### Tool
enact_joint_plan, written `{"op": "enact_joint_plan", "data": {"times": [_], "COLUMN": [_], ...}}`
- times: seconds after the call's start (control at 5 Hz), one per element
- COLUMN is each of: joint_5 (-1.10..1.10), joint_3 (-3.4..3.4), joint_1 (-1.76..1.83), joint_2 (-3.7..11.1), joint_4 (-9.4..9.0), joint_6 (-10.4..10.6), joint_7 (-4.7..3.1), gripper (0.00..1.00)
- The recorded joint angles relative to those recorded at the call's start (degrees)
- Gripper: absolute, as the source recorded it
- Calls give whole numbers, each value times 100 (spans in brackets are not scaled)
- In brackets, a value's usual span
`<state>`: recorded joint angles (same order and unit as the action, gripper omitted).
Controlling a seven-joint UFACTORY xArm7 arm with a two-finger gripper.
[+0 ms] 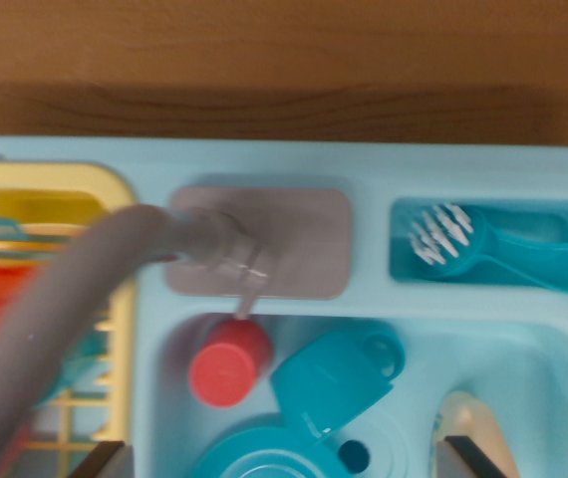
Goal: Pick detergent from the sink
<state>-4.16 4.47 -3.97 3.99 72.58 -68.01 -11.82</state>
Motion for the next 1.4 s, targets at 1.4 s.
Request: {"op": "enact_joint_plan", "data": {"times": [1.4], "joint_5": [-68], "joint_3": [162], "joint_1": [-135], "joint_2": [250], "joint_4": [-639], "joint_6": [796], "joint_7": [-404], "gripper": [0]}}
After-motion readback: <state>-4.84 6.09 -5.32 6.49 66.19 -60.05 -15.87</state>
